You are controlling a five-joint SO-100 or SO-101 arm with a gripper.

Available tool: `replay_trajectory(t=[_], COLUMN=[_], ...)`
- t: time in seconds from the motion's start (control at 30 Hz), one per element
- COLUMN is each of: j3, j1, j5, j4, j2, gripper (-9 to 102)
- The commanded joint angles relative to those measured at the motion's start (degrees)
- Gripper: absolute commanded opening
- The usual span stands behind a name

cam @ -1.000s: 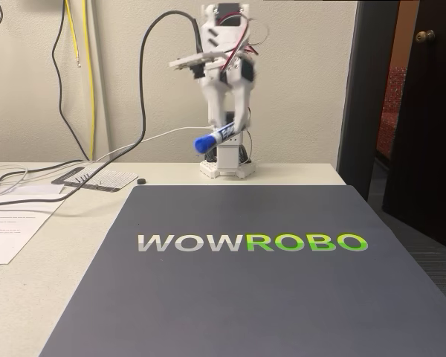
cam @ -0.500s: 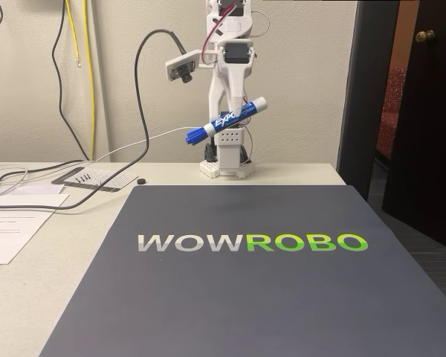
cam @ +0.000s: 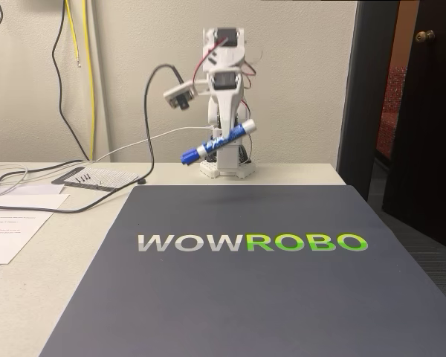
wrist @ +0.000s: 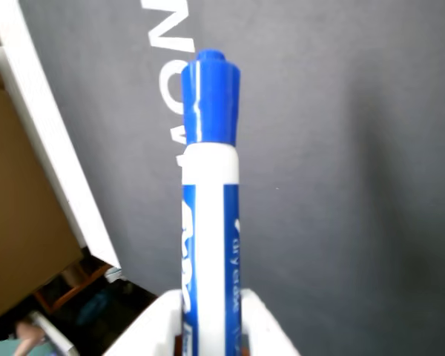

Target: Pick up the blue marker.

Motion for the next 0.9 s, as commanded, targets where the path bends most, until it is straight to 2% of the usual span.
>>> replay_trajectory(t=[0.0,0.13,0.3,0.57,0.87], j3=[7.47,10.90,18.81,23.38,23.47], j1=[0.44,0.88,-0.18,-2.02,-2.99], j5=[0.44,0.44,1.76,3.43,1.41], j4=[-3.60,-5.10,-11.25,-18.19,-20.83], j2=[5.98,8.09,14.77,22.41,25.84], gripper=[0,0,0,0,0])
